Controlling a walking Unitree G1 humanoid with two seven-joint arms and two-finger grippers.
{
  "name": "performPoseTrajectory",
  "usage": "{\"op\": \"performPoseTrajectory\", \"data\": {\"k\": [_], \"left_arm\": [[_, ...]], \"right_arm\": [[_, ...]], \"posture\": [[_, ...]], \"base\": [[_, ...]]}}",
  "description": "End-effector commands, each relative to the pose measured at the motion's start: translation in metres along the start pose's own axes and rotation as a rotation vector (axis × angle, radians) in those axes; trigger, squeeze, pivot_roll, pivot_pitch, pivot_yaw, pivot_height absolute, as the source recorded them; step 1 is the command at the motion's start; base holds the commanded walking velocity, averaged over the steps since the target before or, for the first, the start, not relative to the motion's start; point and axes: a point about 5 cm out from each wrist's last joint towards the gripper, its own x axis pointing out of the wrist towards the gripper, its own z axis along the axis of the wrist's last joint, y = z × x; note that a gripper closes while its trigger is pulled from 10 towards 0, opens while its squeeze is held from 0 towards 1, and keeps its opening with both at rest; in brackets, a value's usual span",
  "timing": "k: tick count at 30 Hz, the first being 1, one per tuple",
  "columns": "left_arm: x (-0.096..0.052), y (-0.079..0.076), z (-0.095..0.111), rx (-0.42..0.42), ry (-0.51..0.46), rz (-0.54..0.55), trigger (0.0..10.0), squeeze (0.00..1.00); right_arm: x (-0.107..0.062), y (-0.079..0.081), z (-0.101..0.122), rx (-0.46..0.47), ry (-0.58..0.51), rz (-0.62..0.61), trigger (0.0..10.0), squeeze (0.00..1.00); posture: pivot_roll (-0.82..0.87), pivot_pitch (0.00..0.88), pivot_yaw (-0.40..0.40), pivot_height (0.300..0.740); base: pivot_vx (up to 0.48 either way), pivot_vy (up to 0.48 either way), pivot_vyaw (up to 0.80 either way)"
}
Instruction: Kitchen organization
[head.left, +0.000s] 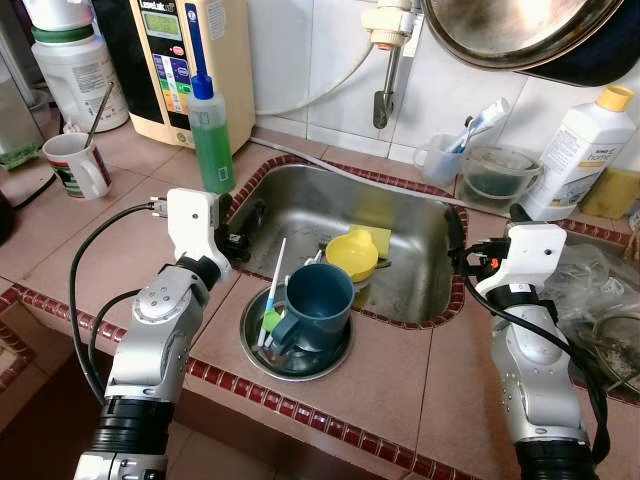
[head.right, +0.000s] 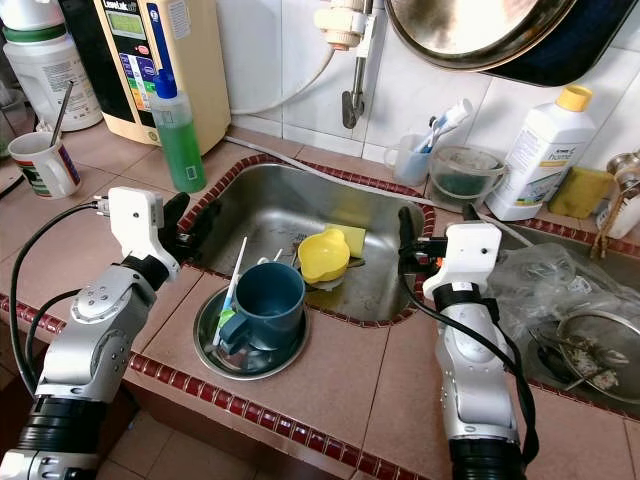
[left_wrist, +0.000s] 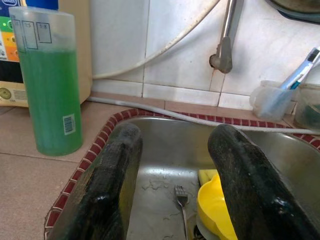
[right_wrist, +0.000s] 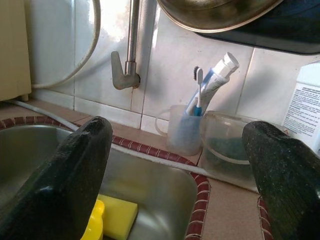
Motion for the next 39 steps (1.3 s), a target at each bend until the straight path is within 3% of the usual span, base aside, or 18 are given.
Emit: {"op": "performPoseTrajectory", "data": {"k": [1,18,36,39], "left_arm": [[0.003,-0.0013,0.005,0.023,-0.011,-0.016,10.0,0.0],[0.0045,-0.0057,0.0049,0.024,-0.019,-0.04,10.0,0.0],[0.0079,-0.007,0.0051,0.1,-0.024,-0.105,10.0,0.0],[0.0095,-0.0075,0.0047,0.148,-0.015,-0.124,10.0,0.0]], "right_arm": [[0.0006,-0.0019,0.0051,-0.011,-0.012,-0.007,10.0,0.0],[0.0015,0.0006,0.0028,-0.002,0.013,0.009,10.0,0.0],[0.0037,-0.0018,0.0007,-0.021,0.048,0.004,10.0,0.0],[0.0031,-0.0011,0.0027,-0.002,0.028,0.006,10.0,0.0]], "posture": [[-0.07,0.0,-0.014,0.74],[-0.07,0.0,-0.022,0.74],[-0.07,0.0,-0.036,0.74],[-0.07,0.0,-0.034,0.74]], "base": [[-0.259,0.0,0.0],[-0.239,0.0,0.0],[0.0,0.0,-0.65],[0.0,0.0,-0.4]]}}
